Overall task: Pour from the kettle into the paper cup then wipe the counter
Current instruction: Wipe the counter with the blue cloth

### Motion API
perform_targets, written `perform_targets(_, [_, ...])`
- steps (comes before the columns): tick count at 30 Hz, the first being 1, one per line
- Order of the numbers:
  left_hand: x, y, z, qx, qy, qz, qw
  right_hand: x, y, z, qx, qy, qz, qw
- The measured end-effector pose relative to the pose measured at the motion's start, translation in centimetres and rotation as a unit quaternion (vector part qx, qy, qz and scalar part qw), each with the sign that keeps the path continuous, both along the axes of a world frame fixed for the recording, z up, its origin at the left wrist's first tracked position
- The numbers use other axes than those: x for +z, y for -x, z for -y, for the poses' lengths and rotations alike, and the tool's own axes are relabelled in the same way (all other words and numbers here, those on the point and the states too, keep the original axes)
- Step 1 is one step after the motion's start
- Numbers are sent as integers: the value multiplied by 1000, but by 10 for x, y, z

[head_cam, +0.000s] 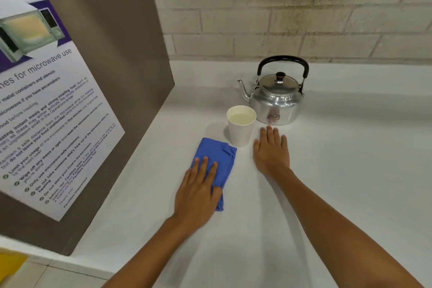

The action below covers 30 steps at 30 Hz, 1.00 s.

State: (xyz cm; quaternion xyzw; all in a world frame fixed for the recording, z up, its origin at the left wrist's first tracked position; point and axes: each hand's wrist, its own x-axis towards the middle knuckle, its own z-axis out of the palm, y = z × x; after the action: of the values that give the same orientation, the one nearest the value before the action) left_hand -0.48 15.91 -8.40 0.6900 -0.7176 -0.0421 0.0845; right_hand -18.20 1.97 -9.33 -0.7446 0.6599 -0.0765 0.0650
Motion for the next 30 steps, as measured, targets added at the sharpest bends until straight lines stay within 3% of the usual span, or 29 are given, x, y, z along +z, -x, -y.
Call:
perform_targets(5, [-3, -21, -26, 52, -21, 3, 998, -1, 0, -1, -2, 7, 9, 1000])
perform_targets(11, [19, 48, -43, 12, -23, 46, 999, 3, 2, 1, 5, -15, 33, 999])
perform_targets(15, [24, 92, -39, -37, -83, 45, 995, 20, 11, -2, -3, -16, 157, 988])
perform_targets(18, [29, 105, -30, -53, -86, -35, 994, 37, 19, -13, -36, 10, 234, 971])
perform_targets(20, [18, 93, -15, -75, -49, -94, 992, 46, 18, -26, -42, 42, 227, 972])
perform_targets(23, [15, 50, 3, -15, -11, -168, 986, 47, 1, -60, -20, 37, 167, 985])
perform_targets(25, [14, 19, 19, 28, 20, -124, 992, 35, -20, -87, 0, -3, 122, 992])
perform_targets(30, [1, -8, 46, 67, -45, -29, 996, 6, -40, -117, -4, -21, 16, 1000])
